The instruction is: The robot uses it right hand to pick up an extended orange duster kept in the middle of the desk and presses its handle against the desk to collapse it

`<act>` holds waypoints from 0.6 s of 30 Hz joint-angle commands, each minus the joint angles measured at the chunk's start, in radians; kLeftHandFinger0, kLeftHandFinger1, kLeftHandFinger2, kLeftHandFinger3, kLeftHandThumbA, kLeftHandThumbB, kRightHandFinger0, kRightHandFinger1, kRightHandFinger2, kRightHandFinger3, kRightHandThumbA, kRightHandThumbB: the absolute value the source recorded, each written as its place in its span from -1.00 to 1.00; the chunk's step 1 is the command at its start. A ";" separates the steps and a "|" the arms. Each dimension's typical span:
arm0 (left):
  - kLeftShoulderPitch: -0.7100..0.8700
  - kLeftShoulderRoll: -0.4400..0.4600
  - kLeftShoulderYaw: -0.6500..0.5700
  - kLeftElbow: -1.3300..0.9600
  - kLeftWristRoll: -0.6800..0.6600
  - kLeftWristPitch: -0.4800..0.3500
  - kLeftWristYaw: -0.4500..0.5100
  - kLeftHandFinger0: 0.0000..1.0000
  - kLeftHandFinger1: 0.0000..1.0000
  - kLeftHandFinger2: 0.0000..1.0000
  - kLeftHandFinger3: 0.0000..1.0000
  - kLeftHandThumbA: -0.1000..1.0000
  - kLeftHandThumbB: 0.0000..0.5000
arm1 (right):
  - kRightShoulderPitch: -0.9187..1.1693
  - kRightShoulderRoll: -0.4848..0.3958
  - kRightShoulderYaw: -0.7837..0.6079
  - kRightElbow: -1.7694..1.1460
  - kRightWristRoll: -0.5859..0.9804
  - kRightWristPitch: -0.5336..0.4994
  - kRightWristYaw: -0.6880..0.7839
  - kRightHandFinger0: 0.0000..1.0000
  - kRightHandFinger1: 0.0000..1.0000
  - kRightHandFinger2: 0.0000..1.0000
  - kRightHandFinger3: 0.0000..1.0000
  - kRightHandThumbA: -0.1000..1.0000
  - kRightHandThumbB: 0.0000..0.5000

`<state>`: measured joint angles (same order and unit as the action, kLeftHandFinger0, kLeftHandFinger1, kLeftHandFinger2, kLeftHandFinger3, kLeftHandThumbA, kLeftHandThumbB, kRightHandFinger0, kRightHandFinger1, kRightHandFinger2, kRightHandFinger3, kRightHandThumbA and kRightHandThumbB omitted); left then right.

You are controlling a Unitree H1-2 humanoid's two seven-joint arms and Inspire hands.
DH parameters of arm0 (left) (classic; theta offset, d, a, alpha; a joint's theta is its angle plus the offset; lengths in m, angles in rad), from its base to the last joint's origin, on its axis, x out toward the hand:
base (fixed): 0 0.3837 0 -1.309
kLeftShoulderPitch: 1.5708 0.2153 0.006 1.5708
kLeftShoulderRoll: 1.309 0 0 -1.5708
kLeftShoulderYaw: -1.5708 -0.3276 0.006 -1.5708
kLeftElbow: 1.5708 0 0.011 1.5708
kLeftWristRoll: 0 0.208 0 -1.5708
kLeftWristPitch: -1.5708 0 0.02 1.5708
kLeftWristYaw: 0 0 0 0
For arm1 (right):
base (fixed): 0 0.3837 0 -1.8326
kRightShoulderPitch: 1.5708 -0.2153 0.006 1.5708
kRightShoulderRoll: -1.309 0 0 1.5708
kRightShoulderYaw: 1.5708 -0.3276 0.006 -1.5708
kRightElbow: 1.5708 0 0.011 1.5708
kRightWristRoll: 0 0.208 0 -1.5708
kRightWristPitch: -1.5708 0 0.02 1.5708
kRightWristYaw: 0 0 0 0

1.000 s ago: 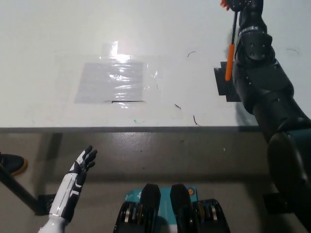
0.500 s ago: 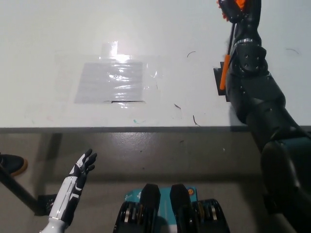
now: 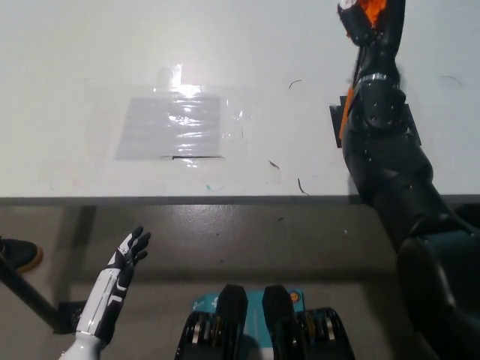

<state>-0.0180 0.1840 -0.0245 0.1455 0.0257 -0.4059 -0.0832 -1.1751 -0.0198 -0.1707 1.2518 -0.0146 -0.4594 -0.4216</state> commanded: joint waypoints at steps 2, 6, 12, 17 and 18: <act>-0.009 0.006 0.006 -0.020 -0.008 -0.026 -0.006 1.00 1.00 1.00 1.00 1.00 -0.58 | 0.041 -0.026 0.038 0.124 -0.022 0.045 -0.066 -1.00 -0.58 0.14 0.24 -1.00 -0.50; -0.009 0.013 0.010 -0.020 -0.013 -0.022 -0.010 1.00 1.00 1.00 1.00 1.00 -0.54 | 0.071 -0.079 -0.001 0.181 0.042 0.235 0.039 -0.93 -0.18 0.54 0.51 -1.00 -0.44; -0.004 0.005 0.012 -0.021 -0.015 -0.020 -0.006 1.00 1.00 1.00 1.00 1.00 -0.60 | 0.077 -0.114 0.067 0.211 -0.014 0.461 0.138 -1.00 -0.43 0.35 0.86 -1.00 -0.38; 0.005 0.003 0.011 -0.018 -0.019 -0.025 -0.006 1.00 1.00 1.00 1.00 1.00 -0.56 | 0.114 -0.120 0.156 0.221 -0.084 0.530 0.188 -1.00 -0.43 0.32 1.00 -1.00 -0.48; 0.005 0.004 0.012 -0.017 -0.023 -0.025 -0.008 1.00 1.00 1.00 1.00 1.00 -0.59 | 0.126 -0.124 0.166 0.223 -0.086 0.530 0.204 -1.00 -0.45 0.31 0.97 -1.00 -0.57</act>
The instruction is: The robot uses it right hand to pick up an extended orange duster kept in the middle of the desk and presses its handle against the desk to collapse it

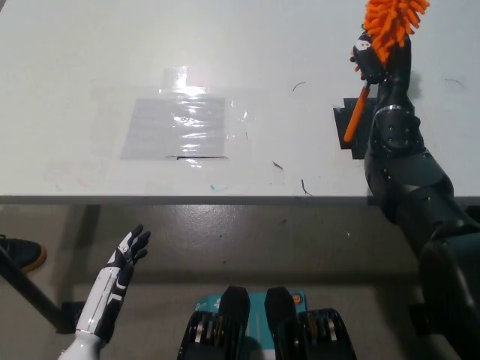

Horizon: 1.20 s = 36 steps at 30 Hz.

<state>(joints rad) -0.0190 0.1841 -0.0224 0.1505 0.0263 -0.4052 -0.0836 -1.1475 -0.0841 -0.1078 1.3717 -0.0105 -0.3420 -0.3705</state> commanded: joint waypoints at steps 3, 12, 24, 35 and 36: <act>0.001 0.005 0.012 -0.024 -0.037 -0.020 -0.013 1.00 1.00 1.00 1.00 1.00 -0.60 | 0.106 -0.064 0.128 0.104 -0.096 0.417 0.146 -1.00 -0.47 0.34 0.36 -1.00 -0.67; -0.007 0.008 0.011 -0.020 -0.016 -0.026 -0.006 1.00 1.00 1.00 1.00 1.00 -0.67 | 0.105 -0.064 0.194 0.094 -0.112 0.362 0.126 -1.00 -0.36 0.36 0.19 -1.00 -0.47; -0.012 0.015 0.011 -0.039 0.001 -0.021 -0.004 1.00 1.00 1.00 1.00 1.00 -0.75 | 0.163 -0.073 0.296 0.107 -0.137 0.458 0.217 -1.00 -0.47 0.07 1.00 -1.00 -0.62; 0.143 0.003 0.007 -0.076 -0.018 -0.024 -0.009 1.00 1.00 1.00 1.00 1.00 -0.62 | 0.188 -0.044 0.181 0.007 -0.053 0.091 -0.002 -0.98 -0.24 0.42 0.12 -1.00 -0.44; 0.177 -0.002 0.005 -0.076 -0.014 -0.038 -0.006 1.00 1.00 1.00 1.00 1.00 -0.65 | 0.205 -0.034 0.169 -0.008 -0.043 0.065 0.008 -1.00 -0.27 0.40 0.12 -1.00 -0.48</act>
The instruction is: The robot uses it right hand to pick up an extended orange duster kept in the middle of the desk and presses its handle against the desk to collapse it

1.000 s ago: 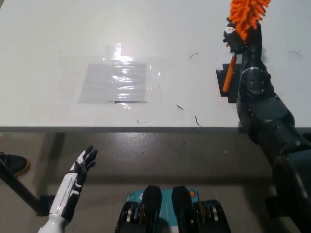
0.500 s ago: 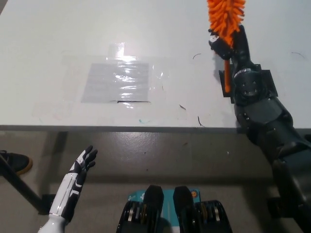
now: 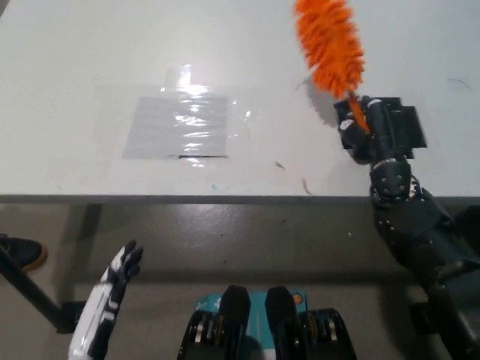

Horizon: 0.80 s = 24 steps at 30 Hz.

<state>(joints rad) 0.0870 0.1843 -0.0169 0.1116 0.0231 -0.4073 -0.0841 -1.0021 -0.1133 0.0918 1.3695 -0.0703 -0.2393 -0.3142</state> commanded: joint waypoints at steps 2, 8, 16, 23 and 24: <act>0.108 -0.006 0.000 -0.030 -0.010 -0.058 -0.004 1.00 1.00 1.00 1.00 1.00 -0.66 | 0.075 0.006 -0.042 -0.011 0.019 -0.036 -0.043 -0.95 -0.22 0.43 0.17 -1.00 -0.44; 0.115 -0.017 0.007 0.001 -0.042 -0.061 -0.007 1.00 1.00 1.00 1.00 1.00 -0.48 | 0.085 0.016 -0.069 0.015 0.029 0.029 -0.025 -0.78 0.10 0.79 0.32 -1.00 -0.50; 0.087 -0.006 0.010 -0.001 -0.012 -0.063 -0.002 0.97 1.00 1.00 1.00 1.00 -0.62 | 0.042 -0.005 -0.079 -0.014 0.011 -0.031 -0.045 -0.75 -0.06 0.52 0.29 -1.00 -0.53; 0.059 -0.004 0.010 0.005 -0.003 -0.063 -0.001 0.93 1.00 1.00 1.00 1.00 -0.60 | -0.103 -0.089 0.037 -0.147 -0.121 -0.073 -0.076 -1.00 -0.37 0.47 0.52 -1.00 -0.60; 0.059 -0.004 0.010 0.005 -0.003 -0.063 -0.001 0.93 1.00 1.00 1.00 1.00 -0.60 | -0.102 -0.090 0.042 -0.150 -0.118 -0.072 -0.077 -1.00 -0.38 0.47 0.52 -1.00 -0.60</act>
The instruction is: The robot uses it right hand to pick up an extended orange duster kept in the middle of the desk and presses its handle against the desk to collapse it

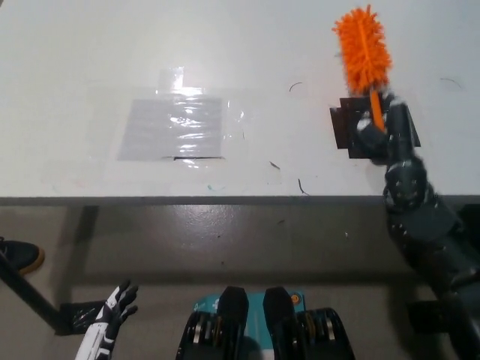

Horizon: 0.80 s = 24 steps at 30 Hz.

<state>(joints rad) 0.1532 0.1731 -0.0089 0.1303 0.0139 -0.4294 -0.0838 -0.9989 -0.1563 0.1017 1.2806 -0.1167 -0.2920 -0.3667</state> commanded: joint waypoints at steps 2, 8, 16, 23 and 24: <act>-0.038 0.019 0.006 -0.014 0.006 -0.038 -0.006 0.90 1.00 1.00 1.00 1.00 -0.64 | -0.240 -0.145 0.151 -0.172 -0.187 0.053 0.143 -1.00 -0.27 0.59 0.69 -1.00 -0.40; -0.059 0.022 0.008 -0.019 0.004 -0.028 -0.009 0.89 1.00 1.00 1.00 1.00 -0.65 | -0.346 -0.265 0.313 -0.310 -0.253 0.306 0.545 1.00 1.00 1.00 1.00 0.28 0.98; -0.098 0.034 0.013 -0.028 -0.002 -0.007 -0.016 0.85 1.00 1.00 1.00 1.00 -0.55 | -0.378 -0.419 0.410 -0.490 -0.309 0.437 0.763 1.00 1.00 1.00 1.00 0.48 1.00; -0.100 0.031 0.015 -0.041 0.001 0.010 -0.015 0.82 1.00 1.00 1.00 1.00 -0.49 | -0.383 -0.479 0.465 -0.549 -0.337 0.455 0.873 1.00 1.00 1.00 1.00 0.53 1.00; -0.100 0.031 0.015 -0.041 0.001 0.010 -0.015 0.82 1.00 1.00 1.00 1.00 -0.49 | -0.383 -0.480 0.467 -0.552 -0.336 0.458 0.875 1.00 1.00 1.00 1.00 0.53 1.00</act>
<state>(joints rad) 0.0709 0.1735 -0.0005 0.1329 0.0138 -0.4197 -0.0838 -1.1504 -0.4560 0.4753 0.9363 -0.3113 -0.0144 0.1100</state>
